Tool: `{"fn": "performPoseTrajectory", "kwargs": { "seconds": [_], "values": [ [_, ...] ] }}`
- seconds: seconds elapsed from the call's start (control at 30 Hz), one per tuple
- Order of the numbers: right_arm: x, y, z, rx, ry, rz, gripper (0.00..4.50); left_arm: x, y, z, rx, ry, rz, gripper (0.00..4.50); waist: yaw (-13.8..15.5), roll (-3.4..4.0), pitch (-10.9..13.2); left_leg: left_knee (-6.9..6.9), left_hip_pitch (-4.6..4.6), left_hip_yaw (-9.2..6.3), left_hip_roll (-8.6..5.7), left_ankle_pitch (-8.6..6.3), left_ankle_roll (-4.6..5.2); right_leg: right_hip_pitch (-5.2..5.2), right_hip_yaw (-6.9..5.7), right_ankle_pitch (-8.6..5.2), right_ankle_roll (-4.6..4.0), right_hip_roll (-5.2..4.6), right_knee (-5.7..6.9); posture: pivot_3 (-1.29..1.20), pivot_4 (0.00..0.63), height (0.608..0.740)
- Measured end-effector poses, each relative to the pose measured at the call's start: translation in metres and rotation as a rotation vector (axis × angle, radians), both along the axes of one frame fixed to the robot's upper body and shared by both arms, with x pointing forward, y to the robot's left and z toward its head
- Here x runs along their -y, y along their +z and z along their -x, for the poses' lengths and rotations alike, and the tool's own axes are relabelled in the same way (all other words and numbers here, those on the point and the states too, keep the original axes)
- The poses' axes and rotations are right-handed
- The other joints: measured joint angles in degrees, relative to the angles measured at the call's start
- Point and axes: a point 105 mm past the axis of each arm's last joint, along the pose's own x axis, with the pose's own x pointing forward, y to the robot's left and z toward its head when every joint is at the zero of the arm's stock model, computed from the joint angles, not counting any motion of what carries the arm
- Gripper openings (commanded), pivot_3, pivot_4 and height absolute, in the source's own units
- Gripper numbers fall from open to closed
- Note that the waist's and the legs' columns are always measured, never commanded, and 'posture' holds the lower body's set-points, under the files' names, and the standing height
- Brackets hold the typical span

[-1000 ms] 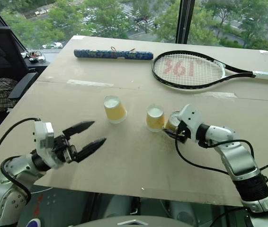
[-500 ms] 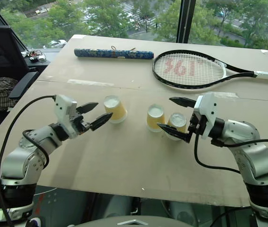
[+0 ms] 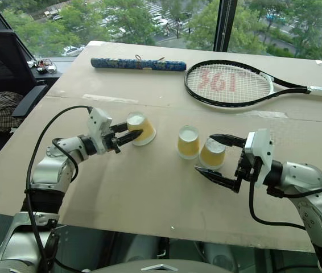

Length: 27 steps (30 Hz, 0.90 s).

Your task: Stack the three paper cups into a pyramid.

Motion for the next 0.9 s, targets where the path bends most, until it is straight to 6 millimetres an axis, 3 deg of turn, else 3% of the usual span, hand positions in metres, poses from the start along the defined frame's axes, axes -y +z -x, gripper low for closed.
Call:
{"fn": "performPoseTrajectory", "kwargs": {
  "seconds": [0.17,0.33,0.43,0.53,0.63,0.73,0.9],
  "values": [
    [0.018,0.001,0.004,0.006,-0.088,-0.004,4.50,0.016,0.015,0.007,-0.044,-0.140,0.070,1.68,0.2,-0.07,0.1,0.20,-0.14,-0.11,0.01,0.00,0.00,0.00,-0.10,0.00,0.01,0.01,0.02,0.00,0.150,0.740],
    [0.039,0.001,0.015,-0.005,-0.110,0.035,4.50,0.059,0.094,0.000,0.093,-0.316,0.113,1.68,1.1,-0.09,0.1,0.53,-0.12,-0.17,-0.04,-0.04,0.07,0.24,-0.16,-0.01,0.02,0.04,0.00,0.00,0.150,0.740],
    [0.053,0.000,0.023,-0.017,-0.134,0.038,4.50,0.102,0.119,0.000,0.115,-0.449,0.133,1.68,1.3,-0.09,0.1,0.63,-0.18,-0.19,-0.18,-0.06,0.11,0.25,-0.17,-0.03,0.09,0.03,0.00,0.00,0.150,0.740],
    [0.060,0.001,0.025,-0.003,-0.171,0.039,4.50,0.128,0.122,0.002,0.094,-0.529,0.128,1.68,0.9,-0.08,0.1,0.62,-0.13,-0.13,-0.21,-0.07,0.12,0.25,-0.03,-0.04,0.10,0.09,0.00,0.00,0.150,0.740],
    [0.065,-0.003,0.028,-0.016,-0.209,0.029,4.50,0.151,0.107,0.002,0.035,-0.587,0.106,1.68,0.5,-0.06,0.1,0.59,-0.07,-0.20,-0.15,-0.07,0.11,0.24,0.00,-0.04,0.10,0.23,0.05,0.00,0.150,0.740],
    [0.069,-0.003,0.031,-0.015,-0.243,0.031,4.50,0.162,0.088,0.001,-0.008,-0.608,0.066,1.68,0.4,-0.05,0.1,0.58,-0.08,-0.26,-0.13,-0.07,0.11,0.22,-0.05,-0.04,0.09,0.28,0.09,0.00,0.150,0.740],
    [0.072,-0.003,0.037,-0.012,-0.279,0.039,4.50,0.166,0.081,0.002,-0.003,-0.631,0.035,1.68,0.4,-0.05,0.1,0.59,-0.10,-0.23,-0.13,-0.07,0.12,0.21,-0.02,-0.05,0.09,0.24,0.07,0.00,0.150,0.740]
  ]
}}
